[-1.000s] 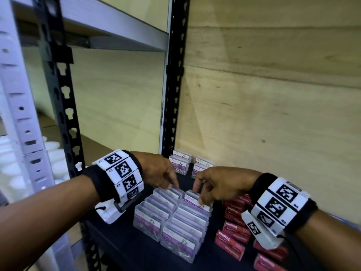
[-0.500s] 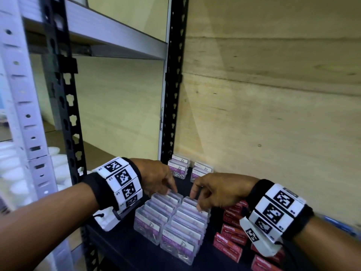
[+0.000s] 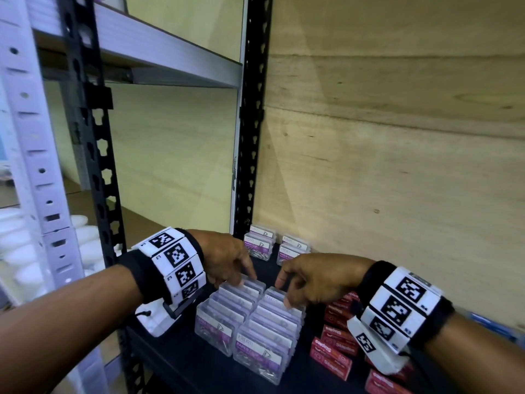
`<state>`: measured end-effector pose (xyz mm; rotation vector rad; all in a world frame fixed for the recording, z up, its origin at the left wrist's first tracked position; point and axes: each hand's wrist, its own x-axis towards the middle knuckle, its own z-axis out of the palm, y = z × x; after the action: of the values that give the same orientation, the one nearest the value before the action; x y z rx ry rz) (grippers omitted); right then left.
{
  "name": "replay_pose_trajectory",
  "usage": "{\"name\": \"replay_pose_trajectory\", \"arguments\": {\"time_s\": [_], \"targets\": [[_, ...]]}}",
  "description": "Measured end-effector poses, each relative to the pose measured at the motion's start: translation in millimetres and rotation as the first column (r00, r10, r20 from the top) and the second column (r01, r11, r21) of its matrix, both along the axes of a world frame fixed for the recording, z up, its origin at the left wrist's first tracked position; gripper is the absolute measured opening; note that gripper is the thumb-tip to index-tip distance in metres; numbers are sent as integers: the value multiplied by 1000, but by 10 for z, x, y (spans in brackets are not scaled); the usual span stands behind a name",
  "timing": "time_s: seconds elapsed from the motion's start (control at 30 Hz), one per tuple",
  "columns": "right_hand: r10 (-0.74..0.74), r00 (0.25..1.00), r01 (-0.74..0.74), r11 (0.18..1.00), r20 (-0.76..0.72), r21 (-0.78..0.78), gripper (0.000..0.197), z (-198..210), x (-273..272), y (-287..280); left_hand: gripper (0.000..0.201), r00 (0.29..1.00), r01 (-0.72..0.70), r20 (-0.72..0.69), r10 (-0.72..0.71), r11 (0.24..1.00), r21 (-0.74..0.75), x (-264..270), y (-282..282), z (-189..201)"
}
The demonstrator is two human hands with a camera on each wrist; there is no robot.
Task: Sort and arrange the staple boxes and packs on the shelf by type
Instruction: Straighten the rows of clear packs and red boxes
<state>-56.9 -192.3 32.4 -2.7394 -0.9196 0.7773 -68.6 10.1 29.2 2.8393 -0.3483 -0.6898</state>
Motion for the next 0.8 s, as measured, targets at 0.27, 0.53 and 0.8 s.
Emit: {"name": "replay_pose_trajectory", "arguments": {"time_s": [0.27,0.53,0.8], "targets": [[33,999,-33,999,28,-19,40,-17,26,9,39,999,-27,-47,27,1000,6,14,-5,-5],[22,1000,-22,1000,-7,4,42,-98,123,20,32,998,-38,-60,36,998,-41,59,14,-11],[0,992,5,999,-126,41,42,-161,286,9,32,989,-50,-147,28,988,-146,168,103,-58]]}}
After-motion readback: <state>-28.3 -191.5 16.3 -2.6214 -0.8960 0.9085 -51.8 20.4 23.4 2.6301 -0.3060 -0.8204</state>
